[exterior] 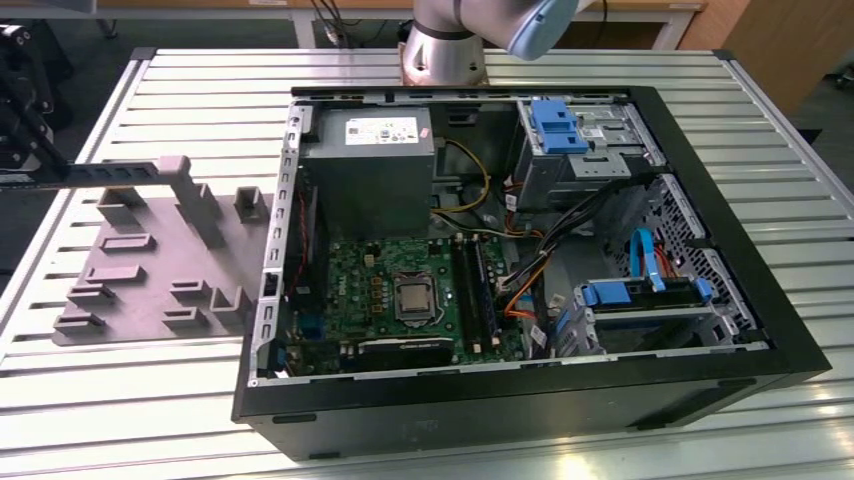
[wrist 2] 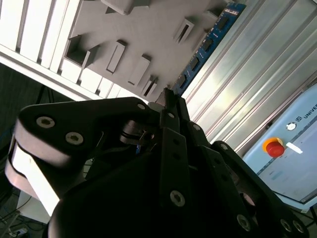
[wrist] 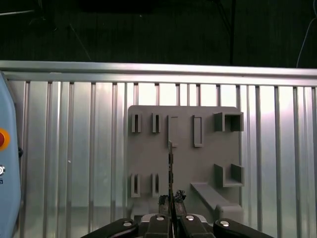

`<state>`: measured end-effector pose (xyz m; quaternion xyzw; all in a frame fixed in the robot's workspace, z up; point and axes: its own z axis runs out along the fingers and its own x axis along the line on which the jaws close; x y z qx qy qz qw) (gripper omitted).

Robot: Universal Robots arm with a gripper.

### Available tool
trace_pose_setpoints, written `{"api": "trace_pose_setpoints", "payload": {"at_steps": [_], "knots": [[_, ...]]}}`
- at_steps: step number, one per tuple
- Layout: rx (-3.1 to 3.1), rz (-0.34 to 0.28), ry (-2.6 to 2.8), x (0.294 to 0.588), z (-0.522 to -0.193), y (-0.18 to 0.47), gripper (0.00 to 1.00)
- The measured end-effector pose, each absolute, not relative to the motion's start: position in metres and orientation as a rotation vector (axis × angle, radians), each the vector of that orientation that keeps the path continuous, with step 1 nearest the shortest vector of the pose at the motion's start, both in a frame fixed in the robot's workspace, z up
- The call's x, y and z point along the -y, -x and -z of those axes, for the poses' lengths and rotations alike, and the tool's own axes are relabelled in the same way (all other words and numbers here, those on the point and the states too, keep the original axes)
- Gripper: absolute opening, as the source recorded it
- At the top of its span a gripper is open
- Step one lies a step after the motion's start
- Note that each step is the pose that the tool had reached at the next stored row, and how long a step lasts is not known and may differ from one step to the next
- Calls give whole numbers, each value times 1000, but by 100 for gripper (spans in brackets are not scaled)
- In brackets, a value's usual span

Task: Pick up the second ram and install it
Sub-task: 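Pick up the second ram and move it above second insertion slot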

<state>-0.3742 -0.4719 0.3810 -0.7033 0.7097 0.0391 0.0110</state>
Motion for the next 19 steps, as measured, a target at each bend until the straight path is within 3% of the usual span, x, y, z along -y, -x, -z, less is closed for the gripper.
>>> {"api": "trace_pose_setpoints", "payload": {"at_steps": [19], "knots": [[-2214,-122,2194,472,-387,364,14]]}}
